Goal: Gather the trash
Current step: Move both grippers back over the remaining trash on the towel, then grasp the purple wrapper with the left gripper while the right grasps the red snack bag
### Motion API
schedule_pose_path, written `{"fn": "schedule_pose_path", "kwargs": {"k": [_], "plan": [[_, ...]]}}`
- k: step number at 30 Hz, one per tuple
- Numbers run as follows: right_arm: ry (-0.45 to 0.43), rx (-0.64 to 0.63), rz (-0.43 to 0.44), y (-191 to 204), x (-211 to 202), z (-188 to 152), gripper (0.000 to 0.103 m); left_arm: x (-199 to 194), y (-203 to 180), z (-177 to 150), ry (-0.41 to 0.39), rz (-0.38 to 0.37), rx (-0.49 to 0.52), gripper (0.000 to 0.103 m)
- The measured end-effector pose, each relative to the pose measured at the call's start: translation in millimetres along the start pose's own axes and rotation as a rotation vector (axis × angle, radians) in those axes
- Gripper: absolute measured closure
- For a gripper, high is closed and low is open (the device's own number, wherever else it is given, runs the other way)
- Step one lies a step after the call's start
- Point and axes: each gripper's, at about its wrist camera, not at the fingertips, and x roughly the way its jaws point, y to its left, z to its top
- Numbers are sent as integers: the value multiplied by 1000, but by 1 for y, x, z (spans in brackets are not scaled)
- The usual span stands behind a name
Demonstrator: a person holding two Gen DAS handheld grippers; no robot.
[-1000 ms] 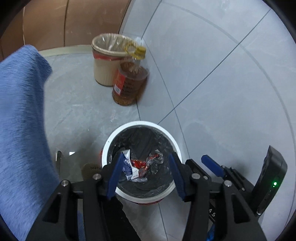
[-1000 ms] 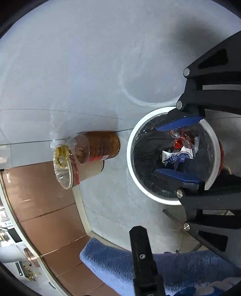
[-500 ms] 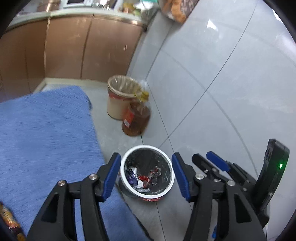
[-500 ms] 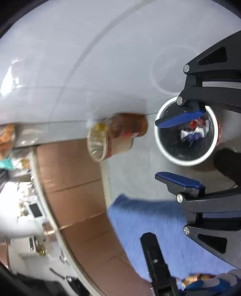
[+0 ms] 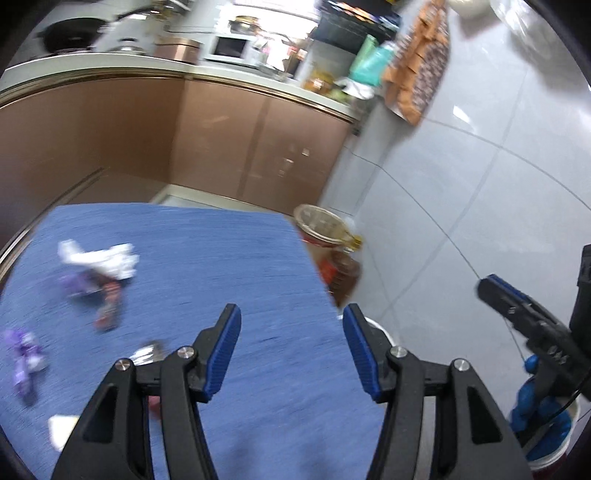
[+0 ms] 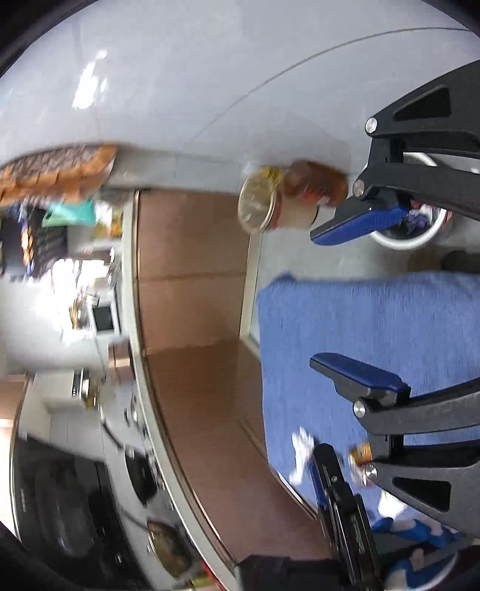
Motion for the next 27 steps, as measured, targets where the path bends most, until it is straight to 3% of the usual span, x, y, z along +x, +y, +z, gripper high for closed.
{"fn": "schedule_pose_path", "kwargs": {"k": [11,14,20,27], "plan": [[108,-94,275,91,25,-17,31,-95,136,-51,-82,260,-101,38],[156,-131,301,114,38,-23,31,-109,165,-68,-96,324,-125,35],[259,-214,374,154,71,-43,30,-104,217,-94,-56,394,-205,35],[370,-295,415,206,115,-65,28,-72,246,-93,1,386,-208,35]]}}
